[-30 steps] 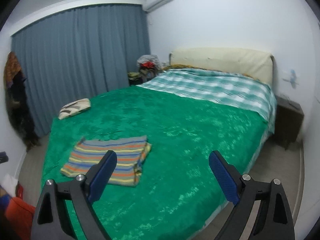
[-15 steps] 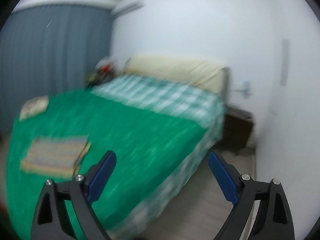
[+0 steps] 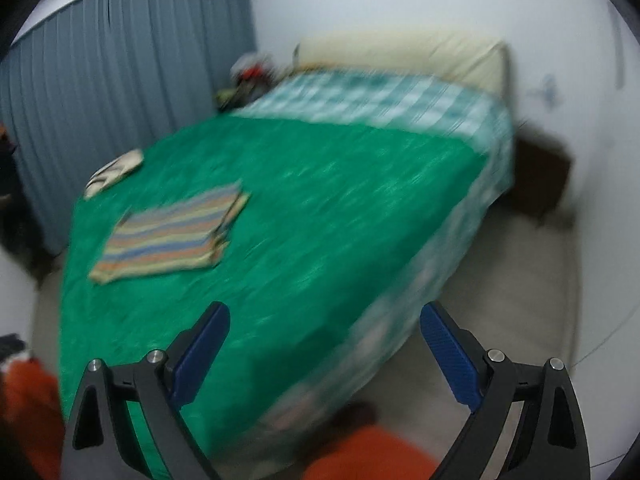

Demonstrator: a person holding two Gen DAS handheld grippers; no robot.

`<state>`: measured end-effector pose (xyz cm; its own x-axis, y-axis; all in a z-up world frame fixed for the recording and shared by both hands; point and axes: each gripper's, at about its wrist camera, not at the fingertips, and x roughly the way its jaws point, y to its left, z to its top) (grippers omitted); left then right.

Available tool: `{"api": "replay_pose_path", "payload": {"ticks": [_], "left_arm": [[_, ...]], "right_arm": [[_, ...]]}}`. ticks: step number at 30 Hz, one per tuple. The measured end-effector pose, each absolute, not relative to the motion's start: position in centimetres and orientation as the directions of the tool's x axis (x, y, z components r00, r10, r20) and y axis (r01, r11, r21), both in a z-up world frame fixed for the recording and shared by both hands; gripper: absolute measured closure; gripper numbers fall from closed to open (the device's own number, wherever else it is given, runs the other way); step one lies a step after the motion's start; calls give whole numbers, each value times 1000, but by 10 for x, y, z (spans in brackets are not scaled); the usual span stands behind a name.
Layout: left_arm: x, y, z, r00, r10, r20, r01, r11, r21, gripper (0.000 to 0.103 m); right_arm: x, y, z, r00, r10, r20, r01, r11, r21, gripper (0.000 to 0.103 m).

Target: Fold small clothes

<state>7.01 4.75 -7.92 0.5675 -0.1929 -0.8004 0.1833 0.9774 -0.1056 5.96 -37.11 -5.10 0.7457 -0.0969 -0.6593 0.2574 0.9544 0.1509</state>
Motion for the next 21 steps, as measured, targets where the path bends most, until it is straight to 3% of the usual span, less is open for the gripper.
{"api": "replay_pose_path", "payload": {"ticks": [7,12,17,19,21], "left_arm": [[152,-24,-64,613,-295,-733,295,946,-135,2],[207,-99,-86,551,-421,-721,466,871,-153,3],[242,-191,-133,476,-462,-748,670,741,-32,4],[260,-210,-153,462,-439,-770,680,733,-10,23],[276,-221,-167,424,-451,-785,700,713,-31,33]], "right_arm": [[178,-353,-68,737,243,-631,130,865,484,8],[268,-345,-101,674,381,-632,123,786,606,8],[369,-357,-126,568,518,-639,64,747,662,11],[412,-360,-144,470,575,-669,52,739,671,12],[446,-359,-162,427,555,-714,54,773,633,14]]}}
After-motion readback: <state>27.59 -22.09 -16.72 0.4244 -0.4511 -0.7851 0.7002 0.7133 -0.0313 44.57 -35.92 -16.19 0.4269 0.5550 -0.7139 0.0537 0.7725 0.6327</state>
